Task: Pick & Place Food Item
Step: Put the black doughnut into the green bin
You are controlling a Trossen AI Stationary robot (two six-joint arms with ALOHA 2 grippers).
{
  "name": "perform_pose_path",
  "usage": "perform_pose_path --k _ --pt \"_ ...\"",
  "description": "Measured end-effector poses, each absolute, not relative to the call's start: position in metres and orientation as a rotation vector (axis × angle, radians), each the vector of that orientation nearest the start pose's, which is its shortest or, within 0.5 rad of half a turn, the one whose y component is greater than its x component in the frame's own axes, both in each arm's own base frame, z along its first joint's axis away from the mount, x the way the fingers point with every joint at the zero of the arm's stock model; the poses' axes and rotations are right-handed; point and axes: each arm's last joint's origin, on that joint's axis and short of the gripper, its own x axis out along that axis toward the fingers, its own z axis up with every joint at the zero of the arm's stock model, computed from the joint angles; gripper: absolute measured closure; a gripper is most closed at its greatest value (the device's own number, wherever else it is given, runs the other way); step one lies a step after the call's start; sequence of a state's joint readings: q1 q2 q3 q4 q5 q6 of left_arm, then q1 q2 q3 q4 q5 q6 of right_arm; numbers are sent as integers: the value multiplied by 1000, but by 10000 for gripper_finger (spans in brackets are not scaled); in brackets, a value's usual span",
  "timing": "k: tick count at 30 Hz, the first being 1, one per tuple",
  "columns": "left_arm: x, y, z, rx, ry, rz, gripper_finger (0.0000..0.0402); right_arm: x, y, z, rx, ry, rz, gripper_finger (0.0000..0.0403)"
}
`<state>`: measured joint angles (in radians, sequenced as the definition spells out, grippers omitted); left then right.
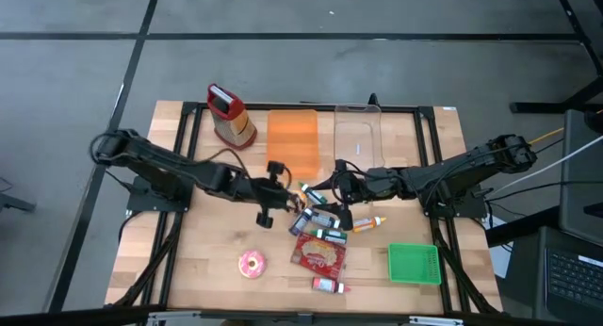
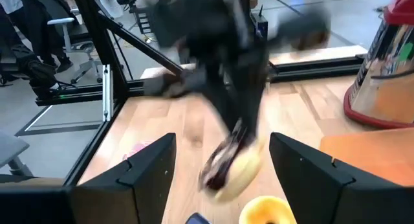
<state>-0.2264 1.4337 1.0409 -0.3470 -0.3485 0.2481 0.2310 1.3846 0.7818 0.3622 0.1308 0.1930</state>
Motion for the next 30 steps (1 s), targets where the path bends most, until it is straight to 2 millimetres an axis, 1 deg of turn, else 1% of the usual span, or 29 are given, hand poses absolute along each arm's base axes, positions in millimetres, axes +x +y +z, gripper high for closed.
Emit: perform_pose_path --k 5,8,10,14,18,23,26,30 --pt "288 -54 286 535 626 132 389 294 65 251 158 242 76 151" --pt "290 -53 292 591 583 160 389 294 64 252 179 231 70 151" --pt "295 -54 293 620 546 161 389 295 63 253 189 223 66 151" --pt "304 -56 290 674 521 167 389 295 63 254 192 205 62 151" --pt "307 -58 291 689 495 173 389 295 63 254 199 205 60 151" --pt "306 -66 293 712 467 176 389 295 63 254 199 205 60 151" --pt "304 -72 293 734 483 188 389 295 62 254 197 202 37 151" --pt "298 -79 287 743 543 196 389 295 61 254 193 198 2 151"
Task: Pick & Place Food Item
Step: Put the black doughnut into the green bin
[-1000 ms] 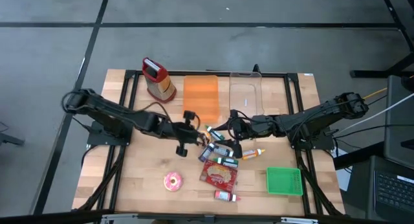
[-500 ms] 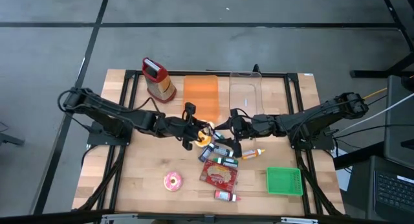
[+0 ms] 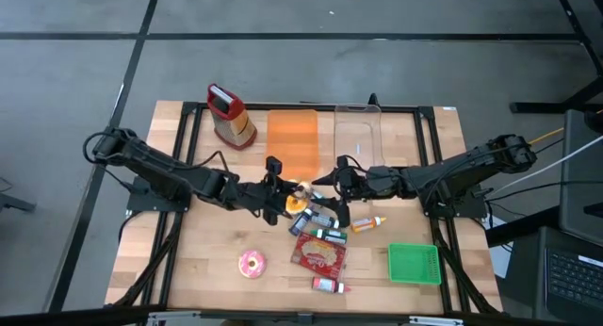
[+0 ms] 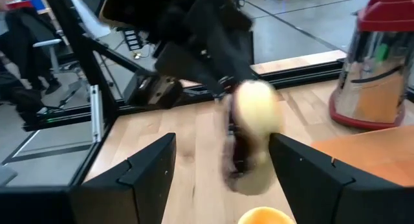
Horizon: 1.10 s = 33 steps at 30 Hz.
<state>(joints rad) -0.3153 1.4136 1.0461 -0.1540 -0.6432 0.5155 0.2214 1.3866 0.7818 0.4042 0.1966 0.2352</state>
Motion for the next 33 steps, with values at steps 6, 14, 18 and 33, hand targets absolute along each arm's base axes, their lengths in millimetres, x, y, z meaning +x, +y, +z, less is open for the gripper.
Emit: perform_pose_path --k 6,14,18,33 --pt "295 -79 283 718 582 218 389 295 61 254 193 198 1 151" --pt "300 -75 289 721 524 205 389 295 61 254 206 201 18 151" --pt "303 -72 292 718 496 195 389 295 61 254 207 201 21 151" --pt "305 -71 294 717 463 179 389 296 58 254 211 198 -6 206"
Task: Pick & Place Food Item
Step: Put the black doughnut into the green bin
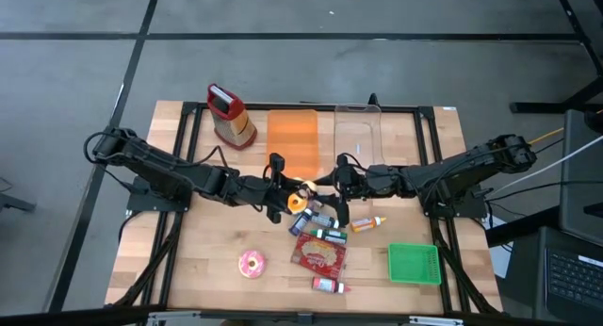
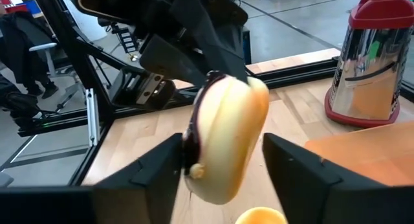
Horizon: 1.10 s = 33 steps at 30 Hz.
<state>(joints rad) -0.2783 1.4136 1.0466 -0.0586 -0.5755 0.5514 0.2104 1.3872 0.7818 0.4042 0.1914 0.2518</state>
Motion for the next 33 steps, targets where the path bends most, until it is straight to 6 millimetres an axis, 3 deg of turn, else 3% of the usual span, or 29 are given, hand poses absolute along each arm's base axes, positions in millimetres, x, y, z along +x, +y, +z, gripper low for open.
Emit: perform_pose_path --k 8,16,22,33 --pt "305 -71 294 716 465 162 368 296 58 254 218 199 -6 382" --pt "298 -81 292 743 494 142 283 295 56 247 232 266 -15 383" --pt "291 -87 293 756 520 242 232 292 55 239 333 371 23 392" --pt "290 -89 294 748 519 291 221 276 68 234 630 609 185 392"
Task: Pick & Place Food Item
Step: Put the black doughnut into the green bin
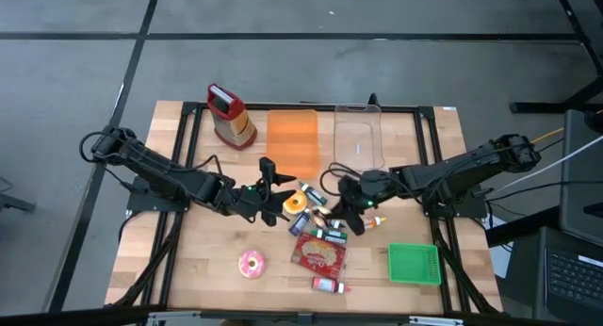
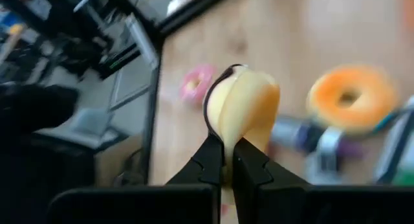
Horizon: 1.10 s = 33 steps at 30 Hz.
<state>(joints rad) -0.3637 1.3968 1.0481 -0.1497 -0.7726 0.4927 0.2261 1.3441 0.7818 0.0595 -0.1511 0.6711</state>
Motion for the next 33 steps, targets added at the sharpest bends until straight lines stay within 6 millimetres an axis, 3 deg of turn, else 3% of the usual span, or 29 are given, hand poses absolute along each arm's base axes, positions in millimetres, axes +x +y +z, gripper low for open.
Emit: perform_pose_path --k 4,8,15,19,26,33 --pt "290 -89 294 748 518 287 219 269 77 231 708 743 191 392" --pt "290 -89 294 760 517 282 222 261 85 243 718 932 108 392" --pt "292 -87 295 767 512 271 221 241 102 291 718 1146 -56 392" --pt "293 -84 294 759 509 249 220 224 113 309 798 1247 -178 392" --pt "297 -74 294 750 520 251 220 197 142 306 939 1405 -360 392" --pt "300 -65 294 721 512 205 220 179 164 286 929 1653 -638 392"
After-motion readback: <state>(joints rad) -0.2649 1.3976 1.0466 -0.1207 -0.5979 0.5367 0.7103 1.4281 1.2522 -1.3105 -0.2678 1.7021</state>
